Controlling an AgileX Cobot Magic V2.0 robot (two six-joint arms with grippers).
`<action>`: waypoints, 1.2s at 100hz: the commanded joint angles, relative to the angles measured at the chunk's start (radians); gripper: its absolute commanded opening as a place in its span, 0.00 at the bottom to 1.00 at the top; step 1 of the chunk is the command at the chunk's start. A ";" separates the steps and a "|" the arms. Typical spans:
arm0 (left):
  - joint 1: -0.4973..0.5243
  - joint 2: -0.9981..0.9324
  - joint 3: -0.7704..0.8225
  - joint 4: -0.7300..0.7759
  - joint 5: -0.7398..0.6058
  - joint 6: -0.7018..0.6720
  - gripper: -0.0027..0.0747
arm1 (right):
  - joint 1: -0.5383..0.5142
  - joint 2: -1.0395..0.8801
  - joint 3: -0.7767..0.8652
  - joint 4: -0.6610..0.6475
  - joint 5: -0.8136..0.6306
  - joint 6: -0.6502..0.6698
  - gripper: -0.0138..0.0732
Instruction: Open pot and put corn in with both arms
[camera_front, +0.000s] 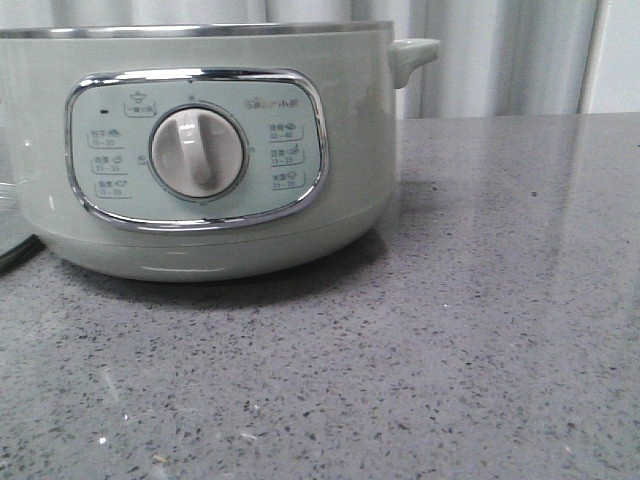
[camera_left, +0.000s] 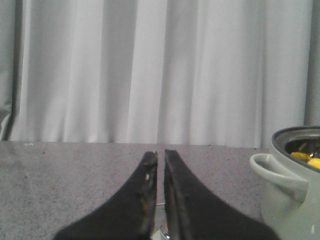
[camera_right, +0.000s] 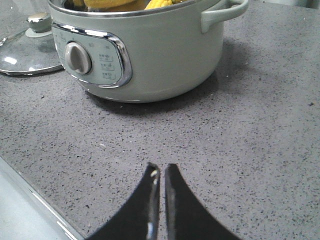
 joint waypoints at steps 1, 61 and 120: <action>-0.006 -0.028 -0.026 -0.015 -0.028 -0.009 0.01 | -0.003 0.005 -0.016 -0.009 -0.080 -0.004 0.08; -0.006 -0.028 -0.022 -0.035 0.021 -0.009 0.01 | -0.003 0.005 -0.014 -0.009 -0.061 -0.004 0.08; -0.006 -0.028 0.018 -0.035 -0.028 -0.009 0.01 | -0.003 0.005 -0.014 -0.009 -0.061 -0.004 0.08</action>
